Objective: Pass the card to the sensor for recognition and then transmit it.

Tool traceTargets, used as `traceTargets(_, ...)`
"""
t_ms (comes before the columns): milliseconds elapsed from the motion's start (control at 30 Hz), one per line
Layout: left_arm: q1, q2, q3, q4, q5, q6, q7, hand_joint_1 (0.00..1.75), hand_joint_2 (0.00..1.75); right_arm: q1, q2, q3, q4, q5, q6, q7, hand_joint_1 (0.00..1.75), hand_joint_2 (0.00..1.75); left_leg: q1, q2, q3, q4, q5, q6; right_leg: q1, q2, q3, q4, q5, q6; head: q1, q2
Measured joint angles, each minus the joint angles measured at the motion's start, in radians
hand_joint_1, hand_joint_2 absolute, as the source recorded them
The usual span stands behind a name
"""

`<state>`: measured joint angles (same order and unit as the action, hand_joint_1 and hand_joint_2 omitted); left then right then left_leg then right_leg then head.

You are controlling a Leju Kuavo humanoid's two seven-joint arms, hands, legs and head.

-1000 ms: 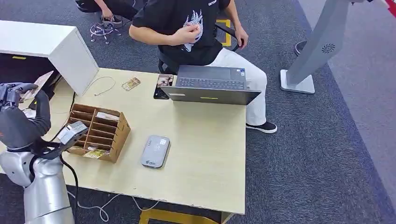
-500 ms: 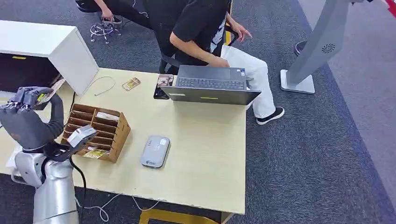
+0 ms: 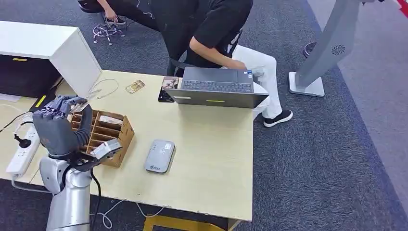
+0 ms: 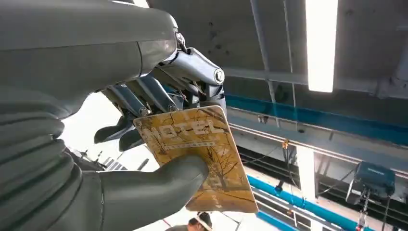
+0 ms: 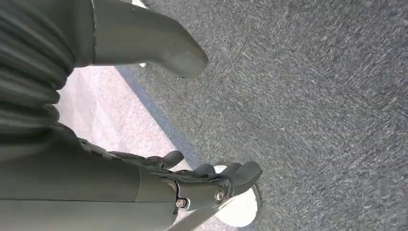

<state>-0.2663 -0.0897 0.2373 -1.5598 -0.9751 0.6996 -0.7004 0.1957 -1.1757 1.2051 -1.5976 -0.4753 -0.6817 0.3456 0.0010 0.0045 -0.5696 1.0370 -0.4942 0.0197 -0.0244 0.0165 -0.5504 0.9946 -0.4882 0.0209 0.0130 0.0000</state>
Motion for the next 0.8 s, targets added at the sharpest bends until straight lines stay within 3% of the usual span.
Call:
traceTargets(367,0.044,-0.008,-0.095,0.068,0.006,0.000,0.000,1.75,1.75,0.001,0.000,0.004,-0.021,0.007,0.000,-0.010,0.07,1.75,0.000,0.000,0.000,0.000,0.000,0.000,0.000,0.000,0.000,0.000,0.000,0.000,0.000,0.000)
traceTargets(800,0.079,-0.018,-0.145,0.156,0.045,0.000,0.000,1.75,1.75,0.063,0.000,-0.035,-0.047,0.039,0.000,-0.003,0.07,1.75,0.000,-0.001,0.000,0.000,0.000,0.000,0.000,-0.001,0.000,0.000,0.000,0.000,0.000,0.000)
